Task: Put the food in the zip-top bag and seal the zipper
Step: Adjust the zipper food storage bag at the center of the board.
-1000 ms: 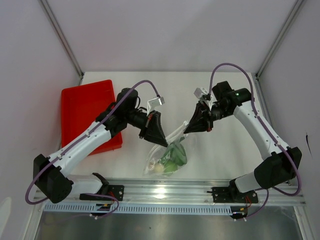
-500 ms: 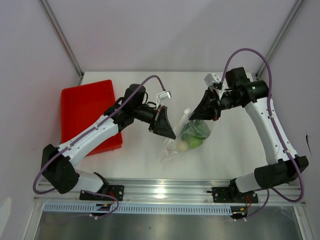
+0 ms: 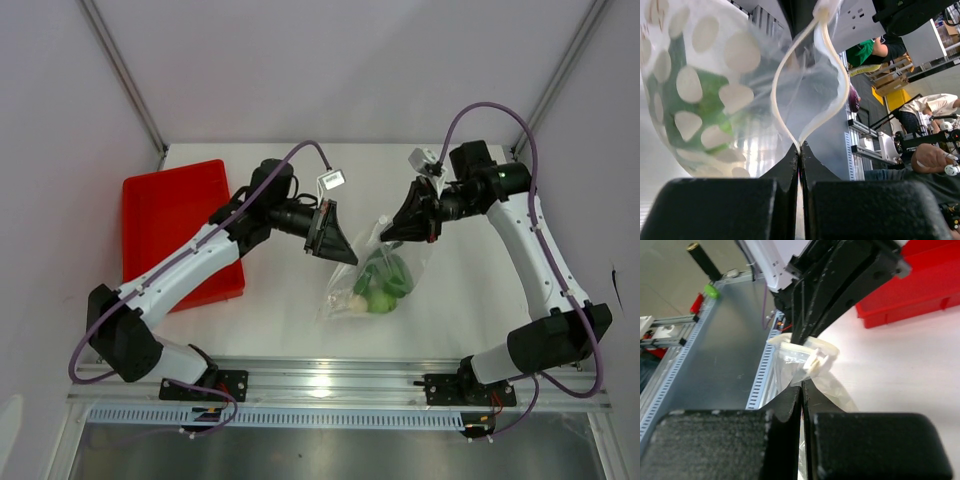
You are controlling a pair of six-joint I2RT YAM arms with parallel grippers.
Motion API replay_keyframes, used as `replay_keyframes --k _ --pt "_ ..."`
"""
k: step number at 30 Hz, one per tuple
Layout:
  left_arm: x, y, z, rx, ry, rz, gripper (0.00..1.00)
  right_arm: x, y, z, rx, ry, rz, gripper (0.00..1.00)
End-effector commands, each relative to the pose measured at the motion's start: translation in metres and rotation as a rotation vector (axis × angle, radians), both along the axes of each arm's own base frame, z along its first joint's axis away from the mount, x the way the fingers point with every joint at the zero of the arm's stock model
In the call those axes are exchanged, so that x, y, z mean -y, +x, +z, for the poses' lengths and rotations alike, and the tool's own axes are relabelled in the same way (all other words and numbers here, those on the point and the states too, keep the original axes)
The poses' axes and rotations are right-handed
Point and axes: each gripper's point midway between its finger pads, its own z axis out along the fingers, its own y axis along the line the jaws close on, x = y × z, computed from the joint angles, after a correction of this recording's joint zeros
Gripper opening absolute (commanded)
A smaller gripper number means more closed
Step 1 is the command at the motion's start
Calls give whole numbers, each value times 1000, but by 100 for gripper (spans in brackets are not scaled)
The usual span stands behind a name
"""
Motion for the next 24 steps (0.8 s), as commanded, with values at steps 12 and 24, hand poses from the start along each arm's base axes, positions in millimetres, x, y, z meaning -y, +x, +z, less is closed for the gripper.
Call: replay_keyframes --k 12,24 --pt "-6 4 24 106 -15 58 0 -9 -43 11 -230 91 105 81" --pt "-22 13 15 127 34 139 0 7 -27 5 -257 104 14 99"
